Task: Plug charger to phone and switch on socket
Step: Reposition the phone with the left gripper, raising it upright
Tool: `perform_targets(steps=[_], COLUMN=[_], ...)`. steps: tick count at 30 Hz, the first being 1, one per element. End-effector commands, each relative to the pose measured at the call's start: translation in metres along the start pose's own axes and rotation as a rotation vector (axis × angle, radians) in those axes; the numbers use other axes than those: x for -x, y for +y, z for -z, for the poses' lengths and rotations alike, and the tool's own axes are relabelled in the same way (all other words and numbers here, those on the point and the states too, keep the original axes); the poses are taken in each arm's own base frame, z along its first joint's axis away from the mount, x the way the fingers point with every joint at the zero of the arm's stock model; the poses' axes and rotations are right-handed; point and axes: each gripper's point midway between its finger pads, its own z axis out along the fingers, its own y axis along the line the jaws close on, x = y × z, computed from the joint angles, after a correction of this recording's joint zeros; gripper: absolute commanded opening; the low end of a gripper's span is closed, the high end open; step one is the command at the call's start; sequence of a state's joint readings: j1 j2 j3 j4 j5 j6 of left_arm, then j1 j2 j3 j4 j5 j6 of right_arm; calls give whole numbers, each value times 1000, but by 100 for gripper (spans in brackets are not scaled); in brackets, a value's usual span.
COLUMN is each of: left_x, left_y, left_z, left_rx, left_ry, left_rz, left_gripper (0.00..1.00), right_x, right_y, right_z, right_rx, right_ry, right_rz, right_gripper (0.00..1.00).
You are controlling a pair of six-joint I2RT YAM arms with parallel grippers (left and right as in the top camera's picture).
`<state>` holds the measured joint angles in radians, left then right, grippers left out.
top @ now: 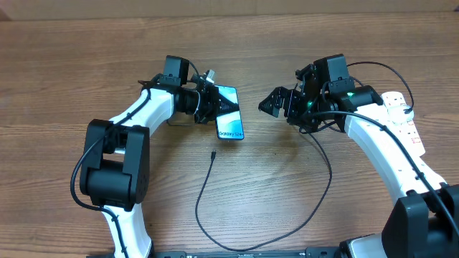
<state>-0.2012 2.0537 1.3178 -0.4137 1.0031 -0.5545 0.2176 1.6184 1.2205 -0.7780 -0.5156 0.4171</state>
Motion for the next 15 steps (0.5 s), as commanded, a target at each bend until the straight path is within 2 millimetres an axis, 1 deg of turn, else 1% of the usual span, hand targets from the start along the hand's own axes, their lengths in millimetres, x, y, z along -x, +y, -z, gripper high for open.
perform_targets(steps=[1,3,4,6,15], left_x=[-2,-3,-6,-9,-14], left_y=[-29,-36,-44,-51,-57], left_z=[15,17,18,20,23], left_rx=[-119,-157,-204,-240,-285], left_ry=[21,35,54,73,98], left_rz=[-60,-76,-96,-108,-119], left_gripper=[4,5,4,4,4], right_x=[2,2,2,2,2], right_y=[1,1,1,1,1], right_z=[5,5,5,5,5], right_rx=[-2,-2,-2,-2,-1], right_ry=[-21,-21,-21,-21,-20], right_rz=[18,18,18,18,16], right_gripper=[100,100,100,100,100])
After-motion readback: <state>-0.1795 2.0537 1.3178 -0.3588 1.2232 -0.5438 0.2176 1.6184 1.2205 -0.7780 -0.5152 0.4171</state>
